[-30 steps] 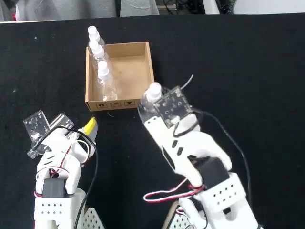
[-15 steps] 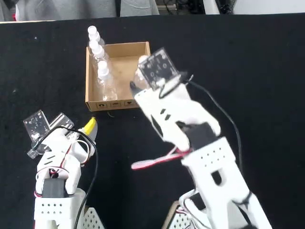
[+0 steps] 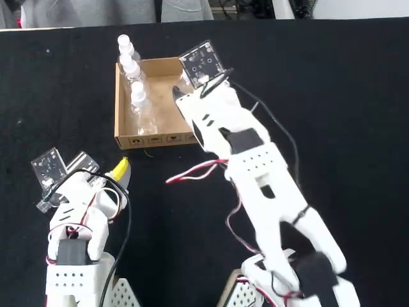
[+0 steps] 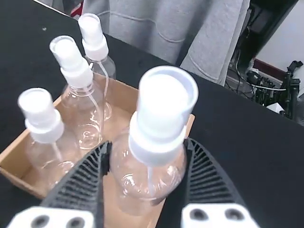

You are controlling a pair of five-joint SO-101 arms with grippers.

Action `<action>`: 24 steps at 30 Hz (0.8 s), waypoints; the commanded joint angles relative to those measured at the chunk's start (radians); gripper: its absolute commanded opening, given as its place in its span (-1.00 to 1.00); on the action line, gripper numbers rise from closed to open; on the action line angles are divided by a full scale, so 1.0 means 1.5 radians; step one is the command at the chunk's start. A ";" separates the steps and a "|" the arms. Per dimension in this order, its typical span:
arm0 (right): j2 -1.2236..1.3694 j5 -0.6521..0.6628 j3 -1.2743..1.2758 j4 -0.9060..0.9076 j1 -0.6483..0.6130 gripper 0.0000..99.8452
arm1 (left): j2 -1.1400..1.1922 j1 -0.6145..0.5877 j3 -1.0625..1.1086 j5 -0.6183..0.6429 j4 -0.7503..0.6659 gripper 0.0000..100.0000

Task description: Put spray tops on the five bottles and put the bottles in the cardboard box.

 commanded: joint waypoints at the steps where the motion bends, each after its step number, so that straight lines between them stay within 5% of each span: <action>1: 0.027 -0.005 -0.077 -0.055 0.018 -0.82 | -0.008 -0.003 -0.008 -0.008 0.000 -0.55; 11: 0.191 -0.005 -0.195 -0.107 0.019 -0.82 | -0.008 -0.001 -0.002 -0.008 -0.002 -0.55; 18: 0.311 -0.005 -0.296 -0.116 0.047 -0.82 | -0.008 -0.006 0.058 -0.008 -0.116 -0.55; 24: 0.408 -0.005 -0.377 -0.116 0.059 -0.82 | -0.008 -0.006 0.059 -0.008 -0.117 -0.55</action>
